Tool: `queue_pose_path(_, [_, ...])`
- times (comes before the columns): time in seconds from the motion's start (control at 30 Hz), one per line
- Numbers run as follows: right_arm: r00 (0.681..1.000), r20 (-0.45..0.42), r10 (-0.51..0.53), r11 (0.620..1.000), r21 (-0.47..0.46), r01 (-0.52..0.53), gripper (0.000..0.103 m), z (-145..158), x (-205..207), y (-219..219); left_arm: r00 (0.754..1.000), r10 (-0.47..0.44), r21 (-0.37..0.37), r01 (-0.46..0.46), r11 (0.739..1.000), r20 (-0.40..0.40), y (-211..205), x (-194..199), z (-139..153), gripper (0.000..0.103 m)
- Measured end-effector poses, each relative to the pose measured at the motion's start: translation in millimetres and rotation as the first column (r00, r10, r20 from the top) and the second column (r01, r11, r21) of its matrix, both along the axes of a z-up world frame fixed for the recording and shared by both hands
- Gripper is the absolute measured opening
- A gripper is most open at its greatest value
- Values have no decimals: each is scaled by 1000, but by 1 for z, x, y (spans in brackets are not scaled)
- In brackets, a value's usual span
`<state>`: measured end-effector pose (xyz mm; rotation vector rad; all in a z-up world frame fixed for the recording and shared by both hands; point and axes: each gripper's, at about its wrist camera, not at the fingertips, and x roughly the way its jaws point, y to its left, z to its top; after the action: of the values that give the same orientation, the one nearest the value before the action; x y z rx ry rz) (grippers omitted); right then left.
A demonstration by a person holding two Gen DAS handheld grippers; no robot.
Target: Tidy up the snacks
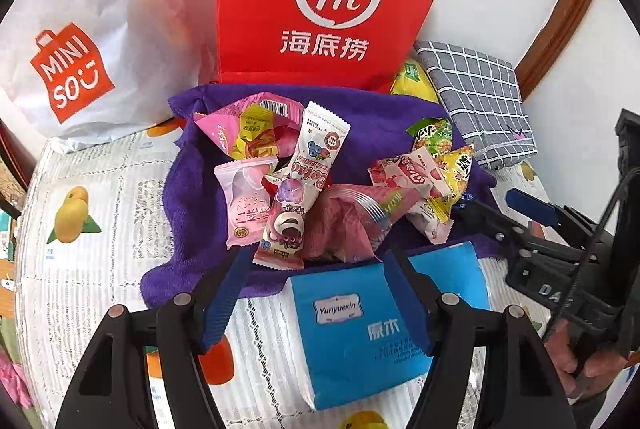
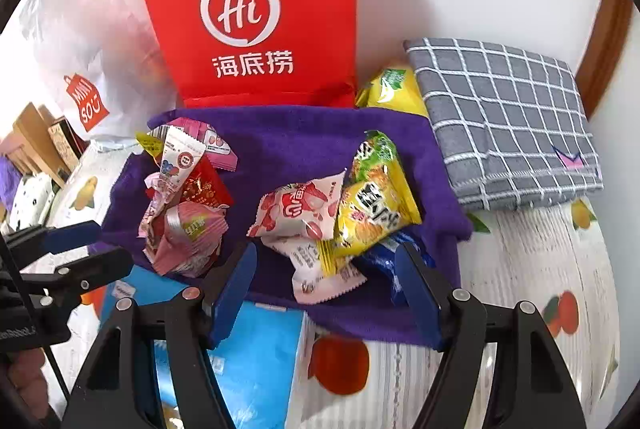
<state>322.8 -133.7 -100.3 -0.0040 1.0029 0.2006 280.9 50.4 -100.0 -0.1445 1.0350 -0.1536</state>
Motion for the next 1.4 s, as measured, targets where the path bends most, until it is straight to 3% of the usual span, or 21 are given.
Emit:
queue_pose_path(0.1, [999,16,-29,1000,-2,29,72,12,-10,-2,1000,-1,-2,2,1000,13,-2,-7,6,75])
queue_pose_path(0.53, [998,27,-55,998,35,54,72,55,-69,-12,997,12,11,-12,1000,72,-9,-62,38,79])
queue_pose_path(0.7, [995,65,-75,997,26,73,75,71,-103,-17,991,31,36,-36,999,127,-13,-95,59,82])
queue_pose_path(0.97, [987,152,-57,997,51,49,95,98,-163,-23,977,34,85,-53,995,211,-30,-152,85,83])
queue_pose_path(1.4, [960,244,-134,991,31,131,98,131,-252,-43,941,72,92,-108,990,331,-39,-240,114,84])
